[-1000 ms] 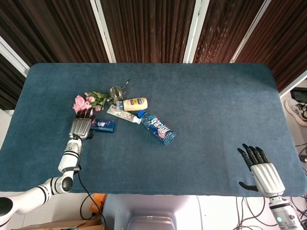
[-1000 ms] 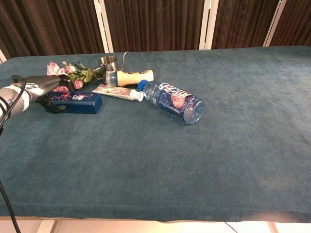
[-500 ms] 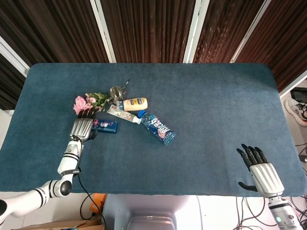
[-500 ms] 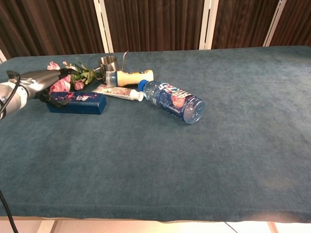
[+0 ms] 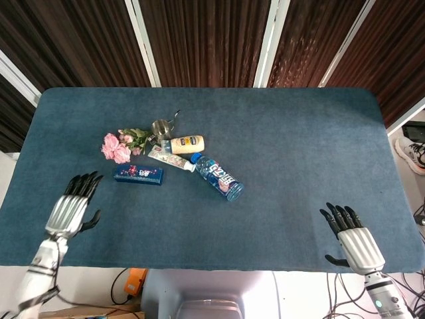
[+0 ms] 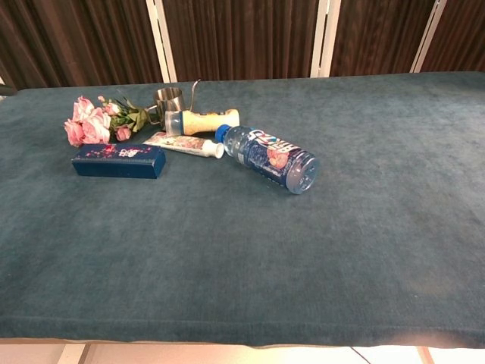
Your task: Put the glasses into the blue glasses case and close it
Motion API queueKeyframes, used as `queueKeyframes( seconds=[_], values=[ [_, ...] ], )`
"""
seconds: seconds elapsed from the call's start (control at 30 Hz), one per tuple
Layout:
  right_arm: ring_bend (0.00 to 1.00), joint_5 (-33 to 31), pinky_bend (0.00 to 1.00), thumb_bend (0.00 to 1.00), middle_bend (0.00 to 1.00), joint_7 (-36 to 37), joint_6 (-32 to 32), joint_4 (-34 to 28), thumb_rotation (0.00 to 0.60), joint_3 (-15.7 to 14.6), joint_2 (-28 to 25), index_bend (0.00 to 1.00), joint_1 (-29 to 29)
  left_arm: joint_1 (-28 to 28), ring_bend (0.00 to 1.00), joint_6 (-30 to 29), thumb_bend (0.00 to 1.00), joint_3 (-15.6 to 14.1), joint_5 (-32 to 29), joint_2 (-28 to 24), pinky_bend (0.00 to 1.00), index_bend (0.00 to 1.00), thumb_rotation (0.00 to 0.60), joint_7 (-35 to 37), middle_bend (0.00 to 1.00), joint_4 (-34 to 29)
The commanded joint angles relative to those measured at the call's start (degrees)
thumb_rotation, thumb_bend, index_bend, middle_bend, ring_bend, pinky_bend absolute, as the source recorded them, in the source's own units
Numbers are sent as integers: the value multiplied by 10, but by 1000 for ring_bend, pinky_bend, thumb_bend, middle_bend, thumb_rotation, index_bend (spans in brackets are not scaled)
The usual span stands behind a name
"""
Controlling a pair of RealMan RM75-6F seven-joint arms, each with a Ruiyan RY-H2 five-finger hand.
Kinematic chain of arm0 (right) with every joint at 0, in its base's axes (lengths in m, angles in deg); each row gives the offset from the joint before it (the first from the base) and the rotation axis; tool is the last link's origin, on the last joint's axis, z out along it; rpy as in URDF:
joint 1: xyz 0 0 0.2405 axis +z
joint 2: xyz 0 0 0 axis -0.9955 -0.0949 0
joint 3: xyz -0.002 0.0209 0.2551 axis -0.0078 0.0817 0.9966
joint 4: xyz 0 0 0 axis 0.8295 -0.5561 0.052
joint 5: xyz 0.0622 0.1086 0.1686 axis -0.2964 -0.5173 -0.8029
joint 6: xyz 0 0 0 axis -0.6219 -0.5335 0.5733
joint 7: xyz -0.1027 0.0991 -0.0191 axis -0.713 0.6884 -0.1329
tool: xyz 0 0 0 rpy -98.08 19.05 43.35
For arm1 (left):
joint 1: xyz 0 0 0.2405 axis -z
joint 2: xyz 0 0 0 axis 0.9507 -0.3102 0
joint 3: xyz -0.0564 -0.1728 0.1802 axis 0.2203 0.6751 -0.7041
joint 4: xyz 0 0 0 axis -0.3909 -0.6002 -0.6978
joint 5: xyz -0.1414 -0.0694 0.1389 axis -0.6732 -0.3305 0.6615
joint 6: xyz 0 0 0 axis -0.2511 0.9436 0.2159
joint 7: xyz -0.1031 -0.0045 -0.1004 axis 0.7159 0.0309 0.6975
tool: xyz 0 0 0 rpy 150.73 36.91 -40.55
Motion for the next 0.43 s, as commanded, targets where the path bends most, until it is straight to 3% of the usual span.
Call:
queueKeyframes(
  seconds=[0.03,0.17,0.43],
  values=[
    [0,-4,0,217,0,-14,5,-1,600,-1,7,0,1,-163,0,-189,389,-100,128,-31,4,0,600,97,0,43],
    [0,4,0,217,0,-19,5,1,600,-5,14,0,1,-188,0,-243,388,-90,162,-26,0,0,600,119,0,70],
    [0,8,0,217,0,-7,-3,3,600,-6,9,0,-1,-197,0,-239,389,-70,162,-32,0,0,600,151,0,78]
  ],
)
